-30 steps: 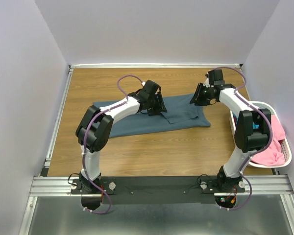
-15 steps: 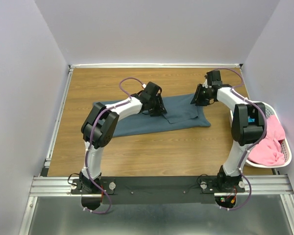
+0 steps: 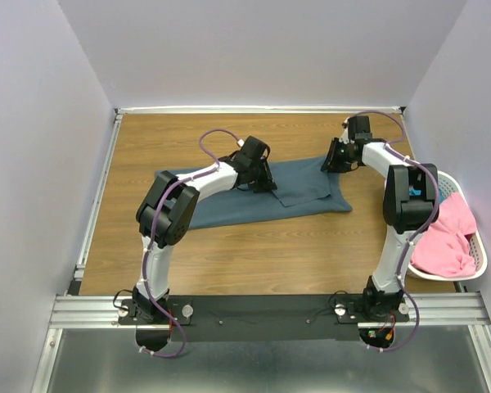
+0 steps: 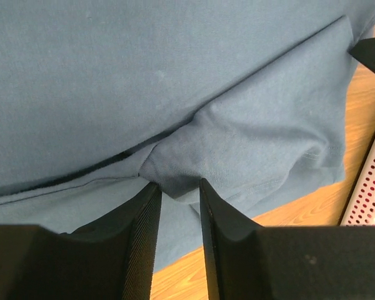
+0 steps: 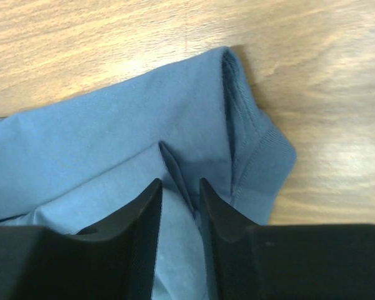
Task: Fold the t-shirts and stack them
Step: Fold the tshirt
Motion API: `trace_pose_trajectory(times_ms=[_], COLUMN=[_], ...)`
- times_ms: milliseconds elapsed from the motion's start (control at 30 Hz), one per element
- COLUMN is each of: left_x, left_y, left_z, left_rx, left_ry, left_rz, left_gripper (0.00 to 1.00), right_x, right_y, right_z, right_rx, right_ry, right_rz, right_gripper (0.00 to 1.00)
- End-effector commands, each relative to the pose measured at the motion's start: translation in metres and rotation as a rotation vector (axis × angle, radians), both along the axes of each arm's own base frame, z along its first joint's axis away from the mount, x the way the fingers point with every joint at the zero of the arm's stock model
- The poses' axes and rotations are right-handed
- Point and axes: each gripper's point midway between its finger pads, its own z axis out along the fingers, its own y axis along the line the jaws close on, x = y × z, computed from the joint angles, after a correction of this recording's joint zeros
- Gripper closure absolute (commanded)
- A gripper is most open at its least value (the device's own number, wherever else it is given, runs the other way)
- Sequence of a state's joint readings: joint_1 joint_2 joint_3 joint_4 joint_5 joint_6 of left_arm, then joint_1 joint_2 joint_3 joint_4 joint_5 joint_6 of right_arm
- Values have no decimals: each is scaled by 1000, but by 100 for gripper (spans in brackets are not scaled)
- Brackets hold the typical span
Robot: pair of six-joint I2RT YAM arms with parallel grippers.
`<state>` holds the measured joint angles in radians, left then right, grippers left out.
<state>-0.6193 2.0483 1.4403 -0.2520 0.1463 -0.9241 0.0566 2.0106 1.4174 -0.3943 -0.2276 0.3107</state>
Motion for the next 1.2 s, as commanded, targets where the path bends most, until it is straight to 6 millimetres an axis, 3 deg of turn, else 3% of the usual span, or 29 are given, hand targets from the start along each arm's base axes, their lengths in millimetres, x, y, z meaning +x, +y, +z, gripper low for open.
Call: trace_pose_trajectory(times_ms=[0, 133, 233, 267, 367, 533, 833, 933, 1067, 1133, 1167], left_x=[7, 8, 9, 12, 17, 29, 37, 38, 45, 47, 49], left_y=[-1, 1, 5, 9, 17, 26, 39, 38, 40, 42, 46], left_z=[1, 0, -1, -1, -3, -8, -27, -30, -12, 7, 13], left_rx=[-9, -7, 5, 11, 22, 49, 88, 91, 81, 73, 83], left_ry=[-24, -25, -28, -30, -33, -53, -44, -44, -91, -133, -150], left_rz=[-9, -9, 0, 11, 22, 31, 49, 47, 67, 76, 91], left_gripper=[64, 68, 73, 78, 91, 100, 100, 94, 67, 56, 45], right_x=[10, 11, 14, 15, 20, 30, 38, 41, 42, 39, 37], right_y=[8, 10, 10, 9, 5, 0, -5, -2, 2, 1, 1], right_z=[-3, -6, -1, 1, 3, 6, -8, -8, 13, 29, 33], right_rx=[31, 41, 38, 35, 23, 23, 4, 13, 44, 54, 56], right_ry=[-19, -13, -27, -31, -41, -55, -38, -43, -76, -95, -100], right_rz=[57, 67, 65, 63, 49, 33, 14, 27, 25, 3, -10], right_gripper=[64, 69, 82, 89, 100, 99, 98, 92, 72, 64, 59])
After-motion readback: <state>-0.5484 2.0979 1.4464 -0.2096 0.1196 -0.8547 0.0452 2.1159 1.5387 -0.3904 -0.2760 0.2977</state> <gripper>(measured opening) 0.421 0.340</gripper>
